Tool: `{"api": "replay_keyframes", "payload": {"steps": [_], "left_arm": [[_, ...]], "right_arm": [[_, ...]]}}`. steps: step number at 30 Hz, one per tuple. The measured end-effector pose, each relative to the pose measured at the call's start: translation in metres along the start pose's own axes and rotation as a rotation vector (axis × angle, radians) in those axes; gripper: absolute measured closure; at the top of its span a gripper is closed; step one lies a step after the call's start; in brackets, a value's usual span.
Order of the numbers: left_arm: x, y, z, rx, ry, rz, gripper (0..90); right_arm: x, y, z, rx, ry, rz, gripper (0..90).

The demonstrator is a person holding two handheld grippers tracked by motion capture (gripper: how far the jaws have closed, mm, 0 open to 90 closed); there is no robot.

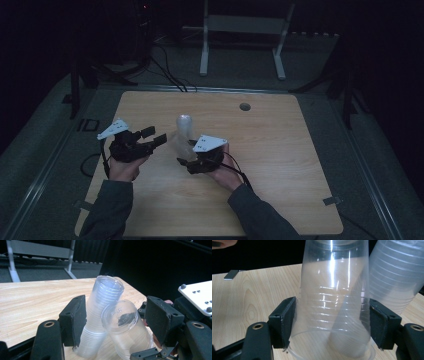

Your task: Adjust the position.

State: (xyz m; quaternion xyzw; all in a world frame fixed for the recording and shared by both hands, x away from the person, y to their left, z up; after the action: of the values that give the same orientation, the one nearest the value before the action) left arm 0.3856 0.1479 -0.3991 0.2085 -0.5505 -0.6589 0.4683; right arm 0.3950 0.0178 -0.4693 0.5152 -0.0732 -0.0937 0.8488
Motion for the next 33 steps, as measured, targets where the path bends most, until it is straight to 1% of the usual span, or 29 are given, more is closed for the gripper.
{"api": "replay_keyframes", "payload": {"steps": [7,8,10,12,13,19,21,23,26,28,29,30,31,33], "left_arm": [[0.0012,-0.002,-0.001,-0.015,0.013,-0.042,34.5],[0.0016,-0.0021,-0.001,-0.017,0.016,-0.054,34.4],[0.002,-0.0021,-0.001,-0.019,0.019,-0.06,33.5],[0.0026,-0.0019,0.0,-0.029,0.032,-0.089,32.4],[0.0027,-0.0019,0.0004,-0.03,0.035,-0.096,32.0],[0.0035,-0.0051,-0.0027,-0.043,0.033,-0.106,31.3],[0.0046,-0.0057,-0.0032,-0.045,0.029,-0.119,31.2],[0.0052,-0.0059,-0.0036,-0.044,0.028,-0.121,30.8],[0.0052,-0.007,-0.0043,-0.053,0.026,-0.141,30.5],[0.0047,-0.0073,-0.0043,-0.066,0.032,-0.168,30.2],[0.0047,-0.0073,-0.0043,-0.066,0.032,-0.168,29.8],[0.0045,-0.007,-0.0038,-0.069,0.035,-0.182,29.6],[0.0042,-0.0066,-0.0023,-0.076,0.034,-0.211,29.5],[0.0039,-0.0068,-0.0013,-0.086,0.034,-0.233,29.3]], "right_arm": [[0.0004,-0.0022,-0.0004,-0.01,0.004,-0.001,29.6],[0.0004,-0.0027,-0.0006,-0.012,0.004,0.001,29.6],[0.0003,-0.0036,-0.001,-0.017,0.006,0.002,29.6],[0.0002,-0.005,-0.0002,-0.026,0.008,0.004,29.6],[0.0005,-0.0049,0.0004,-0.024,0.008,0.004,29.6],[0.0012,-0.0072,0.0007,-0.025,0.011,-0.003,29.6],[0.001,-0.0071,0.0003,-0.025,0.011,-0.005,29.6],[0.0005,-0.0072,-0.0001,-0.026,0.012,-0.007,29.7],[-0.0001,-0.0076,-0.0014,-0.036,0.015,-0.002,29.7],[0.0004,-0.0079,-0.0017,-0.037,0.017,-0.003,29.8],[0.0004,-0.0083,-0.0018,-0.041,0.019,-0.004,29.7],[0.0003,-0.0087,-0.002,-0.045,0.021,-0.004,29.7],[0.0003,-0.009,-0.002,-0.05,0.021,0.0,29.7],[0.0,-0.009,-0.0018,-0.056,0.023,0.002,29.8]]}}
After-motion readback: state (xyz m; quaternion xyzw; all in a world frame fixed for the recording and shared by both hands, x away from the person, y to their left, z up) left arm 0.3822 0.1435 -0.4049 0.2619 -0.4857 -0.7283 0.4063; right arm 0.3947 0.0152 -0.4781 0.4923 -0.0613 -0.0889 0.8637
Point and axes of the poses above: each handheld gripper's, and its own axes: z roughly backward along the jaws, y roughly out of its top, x roughly to its right, the point moved 9 cm from there along -z, roughly forward along the jaws, and after that the axes turned 13 degrees about y, right-handed, at the moved point
